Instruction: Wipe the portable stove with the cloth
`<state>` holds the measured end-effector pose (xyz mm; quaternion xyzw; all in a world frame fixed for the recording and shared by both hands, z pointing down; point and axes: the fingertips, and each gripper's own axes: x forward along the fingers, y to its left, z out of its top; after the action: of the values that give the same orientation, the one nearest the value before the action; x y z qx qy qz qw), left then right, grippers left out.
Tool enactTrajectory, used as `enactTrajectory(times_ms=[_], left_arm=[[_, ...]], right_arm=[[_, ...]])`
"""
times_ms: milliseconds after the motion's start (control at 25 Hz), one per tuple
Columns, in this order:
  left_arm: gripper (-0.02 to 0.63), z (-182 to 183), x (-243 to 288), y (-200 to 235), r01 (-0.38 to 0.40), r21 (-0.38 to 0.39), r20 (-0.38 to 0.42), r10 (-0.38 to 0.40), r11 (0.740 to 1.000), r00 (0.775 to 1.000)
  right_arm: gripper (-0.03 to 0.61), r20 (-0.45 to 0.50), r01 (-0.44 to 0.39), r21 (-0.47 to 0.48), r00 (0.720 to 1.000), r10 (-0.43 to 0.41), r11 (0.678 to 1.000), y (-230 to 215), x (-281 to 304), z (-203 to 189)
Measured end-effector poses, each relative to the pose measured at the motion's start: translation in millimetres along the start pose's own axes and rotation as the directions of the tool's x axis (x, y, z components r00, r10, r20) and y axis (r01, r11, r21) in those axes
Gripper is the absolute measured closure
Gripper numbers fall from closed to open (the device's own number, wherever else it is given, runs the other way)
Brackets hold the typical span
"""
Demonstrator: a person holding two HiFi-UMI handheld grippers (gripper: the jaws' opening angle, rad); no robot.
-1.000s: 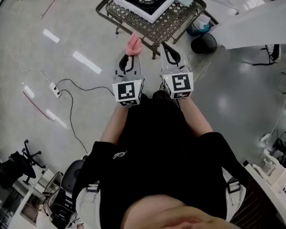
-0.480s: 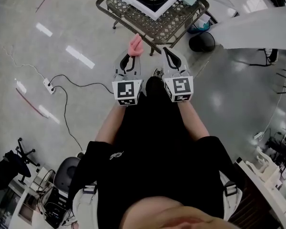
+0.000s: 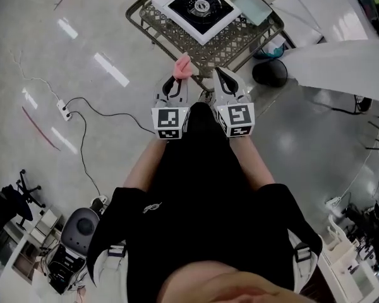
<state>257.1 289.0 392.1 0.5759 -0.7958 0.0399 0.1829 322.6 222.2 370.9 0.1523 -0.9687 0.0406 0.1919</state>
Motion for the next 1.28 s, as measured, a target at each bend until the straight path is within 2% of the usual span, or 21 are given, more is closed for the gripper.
enactTrajectory(times_ms=[160,360,520,680,880,1000,1200,1280], left_arm=[[0.583,-13,56,-11,-0.03,-0.032,-0.057,0.028,0.999,0.998],[0.583,-48,114,-6,-0.129,0.05,-0.115,0.134,0.99,0.984],[0.583,-69,146,-5,-0.147,0.039,-0.17,0.152,0.988,0.974],[0.583,-87,166,-1,-0.142,0.034,-0.196,0.146,0.989,0.97],[0.583,-116,187,9,-0.18,0.017,-0.21,0.18,0.983,0.961],[0.583,-129,196,10,-0.173,-0.012,-0.203,0.167,0.985,0.965],[0.583,-153,206,21,-0.19,0.036,-0.229,0.193,0.981,0.954],[0.583,-163,212,25,-0.198,0.026,-0.247,0.198,0.98,0.949]], right_arm=[[0.575,-0.018,-0.042,0.018,0.999,0.042,0.999,-50,24,-5],[0.575,-0.063,-0.105,0.017,0.992,0.106,0.994,-98,44,-22],[0.575,-0.107,-0.111,0.028,0.988,0.113,0.993,-127,53,-37],[0.575,-0.113,-0.112,0.056,0.987,0.118,0.992,-138,68,-50],[0.575,-0.137,-0.101,0.096,0.984,0.114,0.99,-145,89,-71],[0.575,-0.153,-0.12,0.083,0.979,0.132,0.989,-141,96,-77],[0.575,-0.179,-0.146,0.073,0.971,0.157,0.987,-134,97,-86],[0.575,-0.196,-0.146,0.074,0.968,0.158,0.987,-135,97,-91]])
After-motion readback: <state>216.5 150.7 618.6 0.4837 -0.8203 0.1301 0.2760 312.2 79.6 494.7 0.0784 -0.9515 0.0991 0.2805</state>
